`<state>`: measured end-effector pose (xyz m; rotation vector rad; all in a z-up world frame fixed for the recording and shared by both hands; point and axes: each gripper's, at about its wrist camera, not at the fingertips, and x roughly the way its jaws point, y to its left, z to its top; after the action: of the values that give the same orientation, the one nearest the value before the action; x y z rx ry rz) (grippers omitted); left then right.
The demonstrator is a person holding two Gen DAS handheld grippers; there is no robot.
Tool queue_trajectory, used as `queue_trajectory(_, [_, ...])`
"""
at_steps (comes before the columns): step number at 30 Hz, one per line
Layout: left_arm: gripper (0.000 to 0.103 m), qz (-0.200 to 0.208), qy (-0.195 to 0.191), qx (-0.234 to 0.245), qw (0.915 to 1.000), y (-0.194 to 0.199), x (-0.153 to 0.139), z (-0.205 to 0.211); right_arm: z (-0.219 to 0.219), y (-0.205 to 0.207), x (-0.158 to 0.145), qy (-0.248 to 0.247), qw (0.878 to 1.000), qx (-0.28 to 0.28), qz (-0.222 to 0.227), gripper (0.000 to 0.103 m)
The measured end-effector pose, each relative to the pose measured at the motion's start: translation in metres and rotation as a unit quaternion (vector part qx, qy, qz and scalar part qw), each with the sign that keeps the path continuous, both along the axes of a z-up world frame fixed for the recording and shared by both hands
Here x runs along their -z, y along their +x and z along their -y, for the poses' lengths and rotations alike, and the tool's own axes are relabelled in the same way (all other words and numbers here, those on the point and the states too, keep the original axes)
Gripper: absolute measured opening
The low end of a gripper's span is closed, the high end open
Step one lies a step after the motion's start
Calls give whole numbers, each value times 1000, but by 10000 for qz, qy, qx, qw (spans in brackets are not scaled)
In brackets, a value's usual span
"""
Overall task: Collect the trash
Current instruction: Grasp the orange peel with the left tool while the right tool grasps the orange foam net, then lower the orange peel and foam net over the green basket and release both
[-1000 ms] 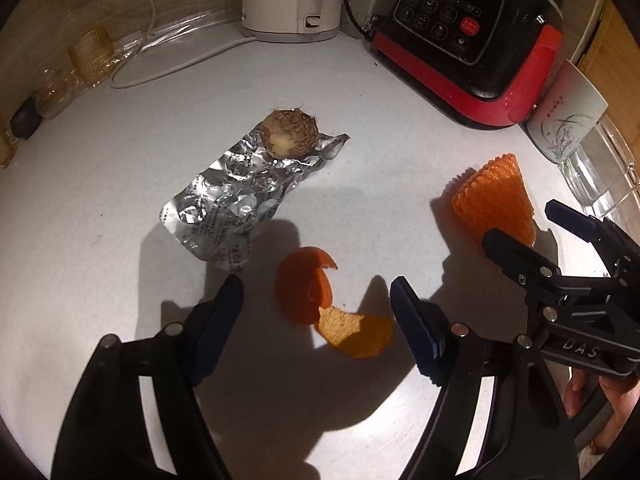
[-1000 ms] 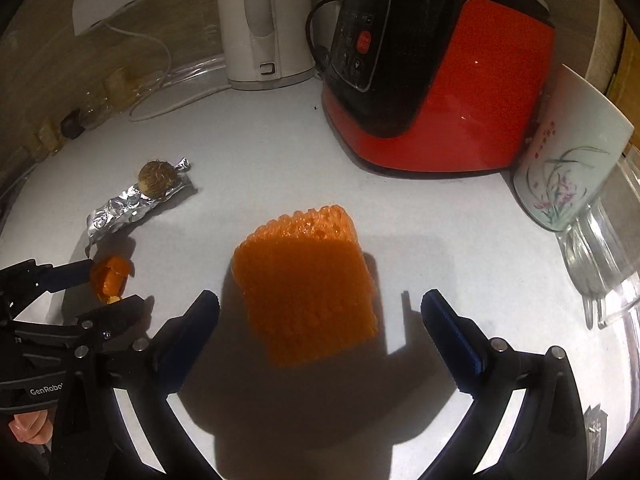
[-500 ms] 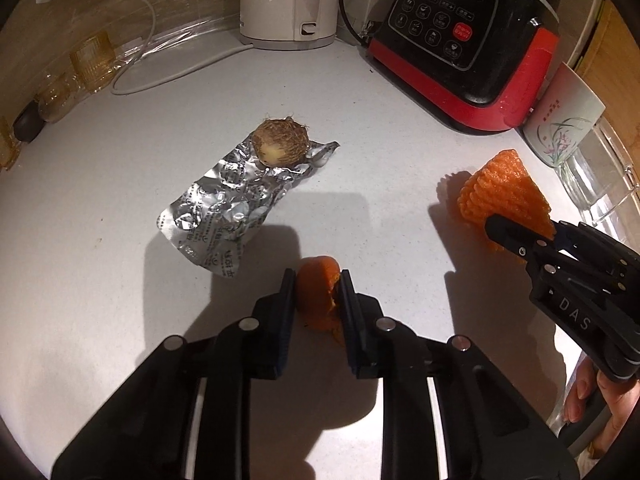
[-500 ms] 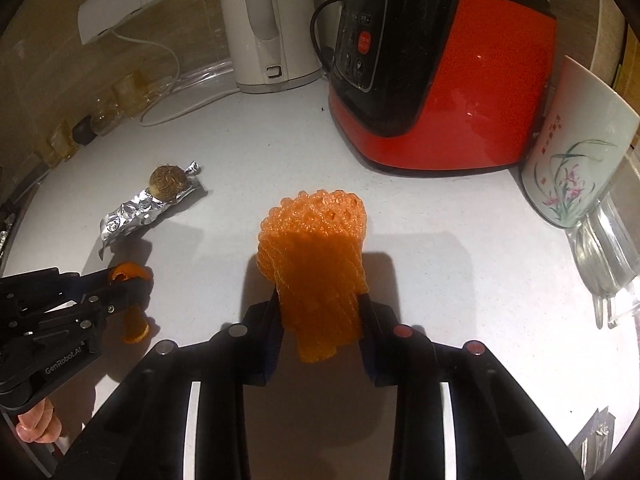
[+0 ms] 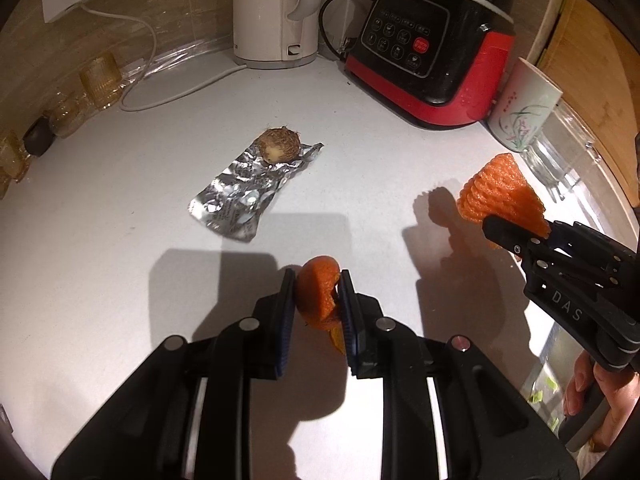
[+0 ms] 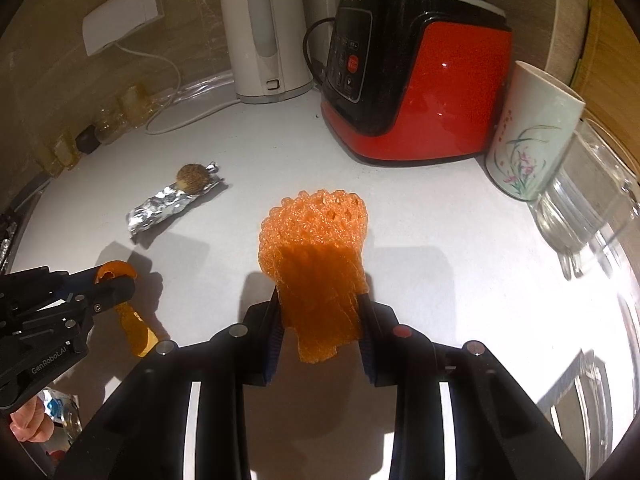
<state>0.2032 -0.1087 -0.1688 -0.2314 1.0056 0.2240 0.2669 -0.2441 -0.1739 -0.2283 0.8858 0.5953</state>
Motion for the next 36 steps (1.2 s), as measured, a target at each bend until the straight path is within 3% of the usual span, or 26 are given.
queue_trajectory(8, [21,38,21,325,9995,-73,-15,-1,1,-89,-23,108,9998,148,67,32])
queue_trajectory(16, [21,71,56,913,9958,-169,-24,-7,-7,-208,-34,183,9988,454,80,32])
queue_trajectory(28, [21,168,308,1477,9884,-314,-30,-31,-25,-380,-28,592,9941,902,-91,33])
queue_trajectory(36, [21,78,423,1720,9842,-377,-17,-47,-38,-446,-9,636,9925,992,-326,34])
